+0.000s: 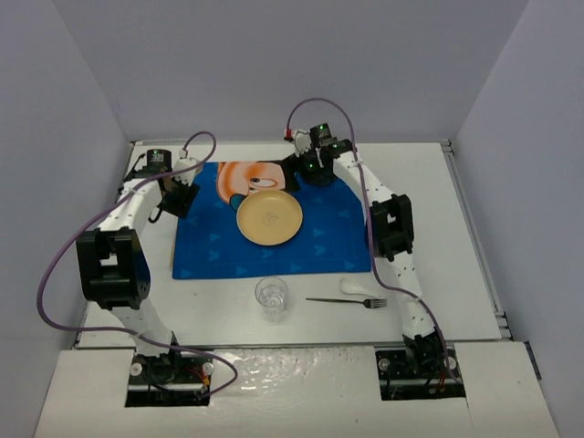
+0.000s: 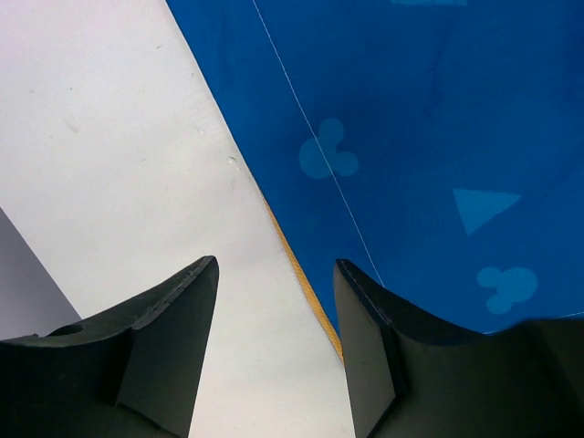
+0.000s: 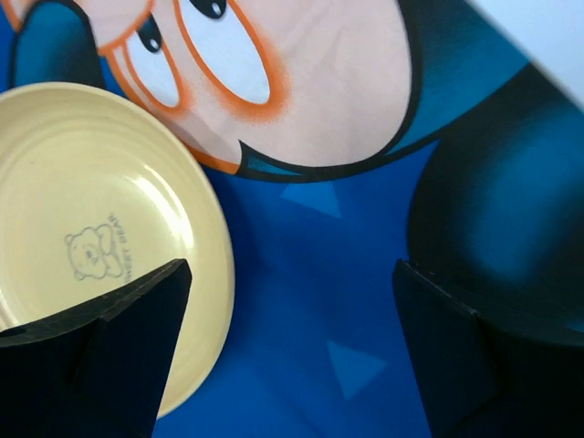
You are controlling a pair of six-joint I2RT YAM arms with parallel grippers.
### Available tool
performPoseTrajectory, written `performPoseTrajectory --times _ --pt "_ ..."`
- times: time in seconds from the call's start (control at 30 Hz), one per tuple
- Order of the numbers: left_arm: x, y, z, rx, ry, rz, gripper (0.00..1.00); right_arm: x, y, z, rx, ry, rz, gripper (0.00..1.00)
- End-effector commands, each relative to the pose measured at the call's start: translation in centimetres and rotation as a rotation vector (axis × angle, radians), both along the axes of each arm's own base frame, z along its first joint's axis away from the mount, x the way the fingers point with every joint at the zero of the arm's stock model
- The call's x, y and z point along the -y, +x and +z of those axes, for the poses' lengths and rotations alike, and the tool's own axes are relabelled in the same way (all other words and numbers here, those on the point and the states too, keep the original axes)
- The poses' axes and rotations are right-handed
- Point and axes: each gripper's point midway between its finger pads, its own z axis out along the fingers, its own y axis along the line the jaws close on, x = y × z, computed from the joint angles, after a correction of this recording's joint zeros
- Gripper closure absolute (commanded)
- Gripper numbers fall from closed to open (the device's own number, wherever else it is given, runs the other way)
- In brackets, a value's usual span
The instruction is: Set the dinner table for one person
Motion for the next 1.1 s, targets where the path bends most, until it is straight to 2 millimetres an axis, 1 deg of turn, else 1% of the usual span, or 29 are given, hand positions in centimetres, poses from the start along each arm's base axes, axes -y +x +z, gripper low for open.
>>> performPoseTrajectory --times 0.0,0.03,0.07,0.1,0.17,0.2,0.27,0.33,0.37,0.43,0.57,0.67,0.73,0.87,0.93,1.07 --pt "0.3 1.5 3.2 0.087 -0.015 -0.005 0.50 1.2 -0.9 13.9 0.233 0.058 -0.007 0.18" --pt "0.3 1.4 3.4 0.090 -0.018 -0.007 0.50 1.3 -2.5 14.8 0.219 0.052 0.018 0.27" --pt "0.4 1.3 3.5 0.096 -0.019 -0.009 0.50 1.5 -4.1 15.0 0.200 0.028 0.050 0.30" --pt "0.4 1.3 3.6 0.105 -0.019 -0.010 0.50 1.8 -5.6 14.7 0.176 -0.008 0.087 0.29" --pt "0.4 1.3 3.6 0.113 -0.018 -0.015 0.50 2.4 -9.0 12.7 0.107 -0.120 0.175 0.25" --pt "0.4 1.3 3.5 0.111 -0.020 -0.017 0.50 2.6 -11.3 12.0 0.052 -0.168 0.213 0.22" --pt "0.6 1.3 3.3 0.104 -0.024 -0.022 0.49 3.3 -13.6 10.6 -0.008 -0.220 0.250 0.23" --pt "0.9 1.4 3.1 0.101 -0.039 -0.026 0.49 3.2 -16.9 8.5 -0.070 -0.285 0.299 0.23" --pt "1.1 1.4 3.0 0.101 -0.044 -0.028 0.49 2.9 -18.3 7.8 -0.096 -0.301 0.325 0.24" --pt "1.3 1.3 2.9 0.101 -0.054 -0.030 0.50 2.0 -20.7 6.5 -0.145 -0.316 0.378 0.24" --pt "1.4 1.2 2.5 0.109 -0.054 -0.030 0.49 0.4 -24.9 4.3 -0.213 -0.369 0.487 0.26" --pt "1.4 1.0 2.2 0.100 -0.053 -0.031 0.49 0.0 -27.2 3.6 -0.238 -0.387 0.549 0.26" --pt "1.4 0.7 2.2 0.105 -0.049 -0.038 0.49 -0.4 -28.4 3.7 -0.237 -0.386 0.579 0.26" --pt "1.3 0.3 2.1 0.107 -0.042 -0.041 0.49 -0.9 -29.4 5.8 -0.189 -0.356 0.596 0.25" --pt "1.3 0.3 2.1 0.104 -0.044 -0.041 0.49 -1.0 -29.9 6.3 -0.179 -0.348 0.606 0.24" --pt "1.3 0.1 1.9 0.095 -0.047 -0.030 0.49 -1.3 -31.6 5.6 -0.197 -0.363 0.641 0.24"
